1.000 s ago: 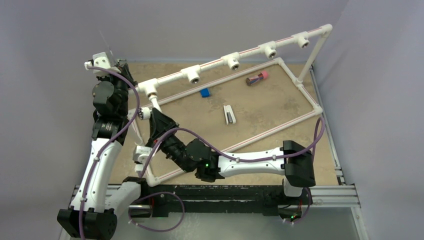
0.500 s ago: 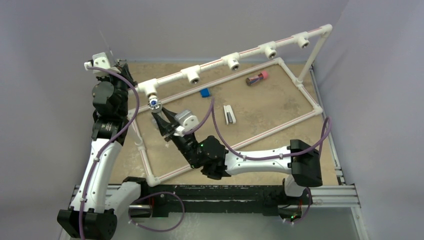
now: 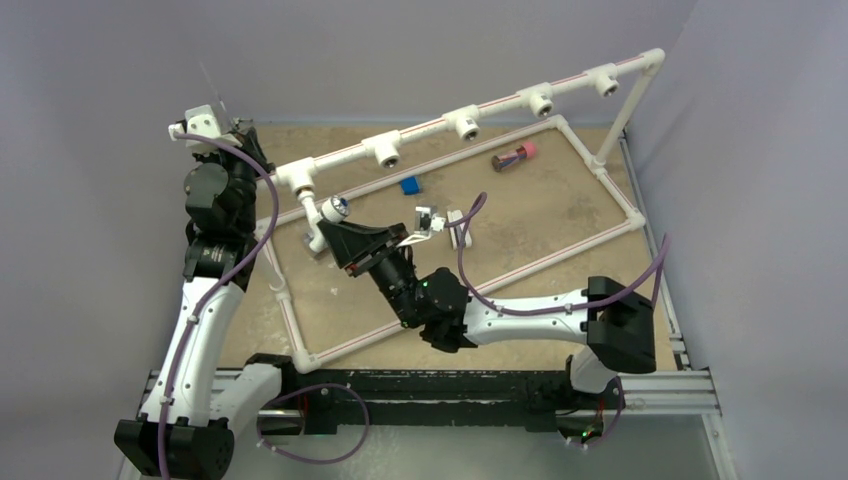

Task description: Install the water faucets

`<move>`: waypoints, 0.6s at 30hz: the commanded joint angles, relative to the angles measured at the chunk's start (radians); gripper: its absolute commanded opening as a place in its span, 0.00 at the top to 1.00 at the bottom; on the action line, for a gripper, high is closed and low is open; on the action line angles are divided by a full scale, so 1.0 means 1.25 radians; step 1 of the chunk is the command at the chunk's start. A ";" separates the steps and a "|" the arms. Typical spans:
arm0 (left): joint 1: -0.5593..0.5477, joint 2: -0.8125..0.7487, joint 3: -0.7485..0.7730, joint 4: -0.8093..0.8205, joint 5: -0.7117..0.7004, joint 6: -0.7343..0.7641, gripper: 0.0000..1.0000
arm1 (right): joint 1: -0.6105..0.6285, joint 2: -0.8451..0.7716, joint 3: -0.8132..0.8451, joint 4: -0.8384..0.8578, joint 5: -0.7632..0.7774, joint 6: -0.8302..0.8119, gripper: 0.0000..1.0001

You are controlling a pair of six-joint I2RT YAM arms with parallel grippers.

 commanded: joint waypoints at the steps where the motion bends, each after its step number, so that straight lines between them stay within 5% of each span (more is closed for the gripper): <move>1: -0.017 0.023 -0.063 -0.221 0.074 -0.013 1.00 | -0.025 -0.031 -0.027 0.014 -0.024 0.221 0.95; 3: -0.017 0.024 -0.062 -0.221 0.078 -0.014 1.00 | -0.025 -0.040 -0.040 0.018 -0.034 0.232 0.86; 9: -0.017 0.030 -0.063 -0.221 0.088 -0.018 1.00 | -0.025 -0.079 -0.102 0.013 -0.047 0.235 0.39; 18: -0.017 0.032 -0.063 -0.221 0.084 -0.017 1.00 | -0.025 -0.192 -0.192 -0.055 -0.078 0.160 0.26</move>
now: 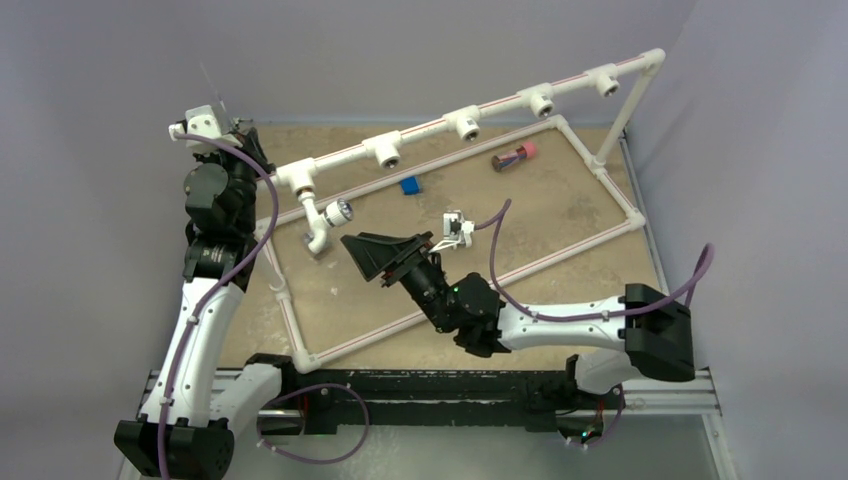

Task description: Install the water faucets

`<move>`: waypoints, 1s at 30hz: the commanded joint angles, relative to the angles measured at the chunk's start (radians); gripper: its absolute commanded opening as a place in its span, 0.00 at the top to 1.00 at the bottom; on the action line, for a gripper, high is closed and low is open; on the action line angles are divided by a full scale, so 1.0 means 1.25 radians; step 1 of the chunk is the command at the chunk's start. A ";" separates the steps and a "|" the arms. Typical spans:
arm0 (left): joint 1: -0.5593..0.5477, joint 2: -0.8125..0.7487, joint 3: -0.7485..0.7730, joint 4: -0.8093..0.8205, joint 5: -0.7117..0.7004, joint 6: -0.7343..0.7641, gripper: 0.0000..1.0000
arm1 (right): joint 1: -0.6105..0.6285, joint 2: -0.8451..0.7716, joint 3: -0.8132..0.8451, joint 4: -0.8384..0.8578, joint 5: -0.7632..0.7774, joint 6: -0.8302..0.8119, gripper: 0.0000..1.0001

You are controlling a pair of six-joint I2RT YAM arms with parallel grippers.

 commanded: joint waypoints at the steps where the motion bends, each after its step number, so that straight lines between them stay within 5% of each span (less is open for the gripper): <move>1: -0.017 0.033 -0.062 -0.219 0.076 -0.011 1.00 | -0.002 -0.081 -0.014 -0.053 -0.038 -0.067 0.26; 7: -0.016 0.033 -0.063 -0.219 0.076 -0.011 1.00 | -0.002 -0.130 0.058 -0.219 -0.138 -0.310 0.26; 19: -0.016 0.032 -0.061 -0.219 0.080 -0.011 1.00 | 0.018 -0.188 0.228 -0.502 -0.303 -1.033 0.23; 30: -0.015 0.036 -0.061 -0.219 0.084 -0.011 1.00 | 0.090 -0.111 0.274 -0.576 -0.213 -1.638 0.13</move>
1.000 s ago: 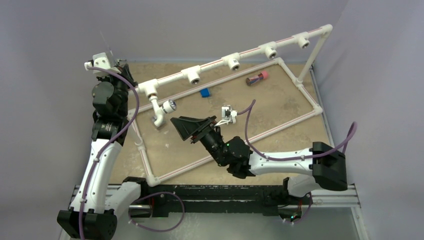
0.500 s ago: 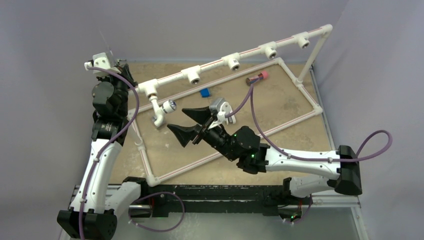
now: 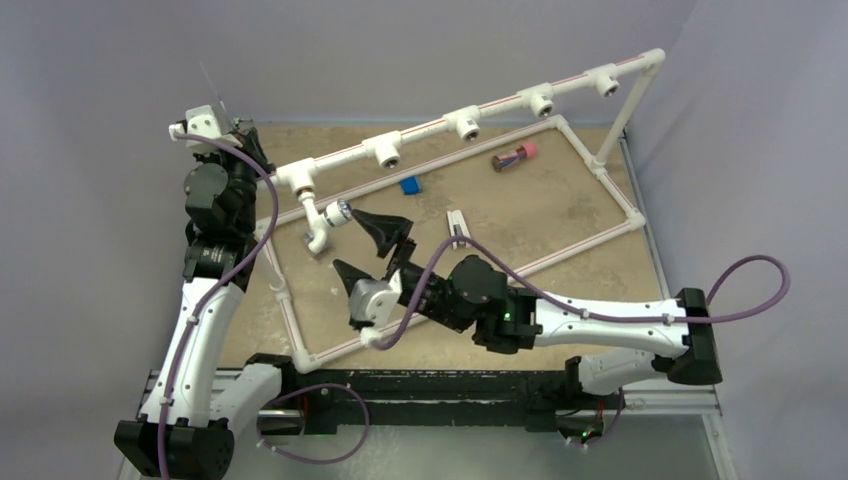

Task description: Install the water faucets

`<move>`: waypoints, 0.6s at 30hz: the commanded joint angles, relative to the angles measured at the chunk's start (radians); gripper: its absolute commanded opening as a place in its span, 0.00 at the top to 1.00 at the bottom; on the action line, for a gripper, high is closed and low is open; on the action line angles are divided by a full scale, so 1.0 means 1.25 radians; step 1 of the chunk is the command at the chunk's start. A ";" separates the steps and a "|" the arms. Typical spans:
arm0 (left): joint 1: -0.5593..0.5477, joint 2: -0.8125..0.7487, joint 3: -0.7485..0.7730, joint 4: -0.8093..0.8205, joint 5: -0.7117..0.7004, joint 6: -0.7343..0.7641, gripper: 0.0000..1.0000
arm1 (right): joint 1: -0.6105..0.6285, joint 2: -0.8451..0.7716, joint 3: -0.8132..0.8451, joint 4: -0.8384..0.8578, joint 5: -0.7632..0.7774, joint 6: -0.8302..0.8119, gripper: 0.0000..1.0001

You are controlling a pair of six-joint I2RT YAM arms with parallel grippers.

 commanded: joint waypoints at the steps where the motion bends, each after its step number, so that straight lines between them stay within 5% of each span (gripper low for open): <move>1: -0.014 0.037 -0.061 -0.218 0.084 -0.010 1.00 | 0.029 0.045 0.025 -0.012 0.074 -0.368 0.13; 11: -0.010 0.036 -0.061 -0.219 0.087 -0.010 1.00 | 0.055 0.174 0.015 0.169 0.199 -0.722 0.12; 18: -0.010 0.034 -0.061 -0.219 0.090 -0.012 1.00 | 0.054 0.263 0.079 0.197 0.207 -0.765 0.12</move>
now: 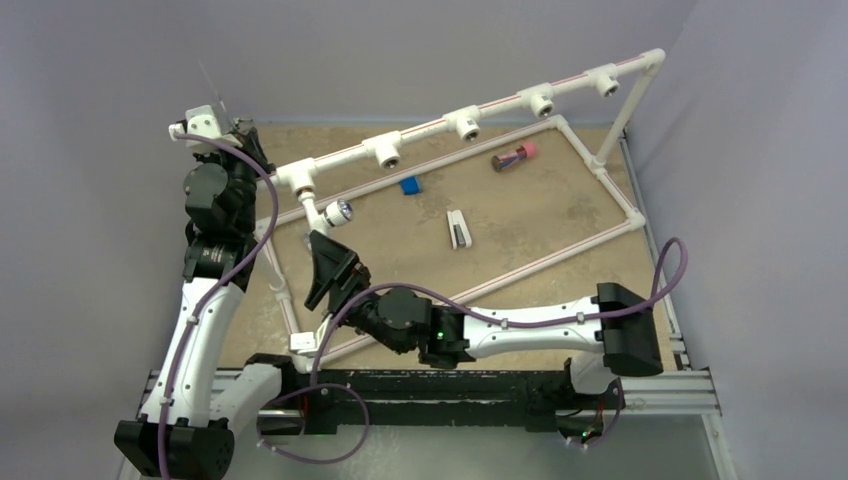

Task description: Install the water faucets

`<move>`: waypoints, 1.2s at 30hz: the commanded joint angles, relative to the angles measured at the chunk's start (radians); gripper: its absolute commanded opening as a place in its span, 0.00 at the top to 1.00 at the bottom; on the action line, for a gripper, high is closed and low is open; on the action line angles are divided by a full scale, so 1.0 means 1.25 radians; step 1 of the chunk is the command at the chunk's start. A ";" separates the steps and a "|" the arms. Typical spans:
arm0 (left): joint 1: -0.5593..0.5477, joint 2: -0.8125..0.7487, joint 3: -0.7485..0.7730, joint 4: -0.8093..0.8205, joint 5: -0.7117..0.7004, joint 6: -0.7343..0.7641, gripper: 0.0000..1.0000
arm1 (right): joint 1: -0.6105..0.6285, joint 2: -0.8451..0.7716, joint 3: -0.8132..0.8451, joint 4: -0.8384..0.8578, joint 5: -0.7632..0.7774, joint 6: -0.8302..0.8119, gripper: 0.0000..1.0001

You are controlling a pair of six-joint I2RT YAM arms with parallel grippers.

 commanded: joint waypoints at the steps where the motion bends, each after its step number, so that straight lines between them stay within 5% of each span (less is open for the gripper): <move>1: -0.011 0.034 -0.061 -0.218 0.088 -0.012 1.00 | -0.002 0.033 0.081 0.077 0.029 -0.079 0.13; 17: -0.011 0.036 -0.061 -0.218 0.090 -0.013 1.00 | -0.048 0.094 0.129 0.122 0.070 -0.026 0.31; 25: -0.012 0.038 -0.061 -0.218 0.090 -0.013 1.00 | -0.052 0.107 0.112 0.177 0.094 0.028 0.70; 29: -0.011 0.039 -0.061 -0.218 0.089 -0.011 1.00 | -0.052 0.126 0.105 0.262 0.142 0.072 0.99; 36: -0.011 0.040 -0.061 -0.219 0.089 -0.011 1.00 | -0.048 0.165 0.119 0.357 0.208 0.267 1.00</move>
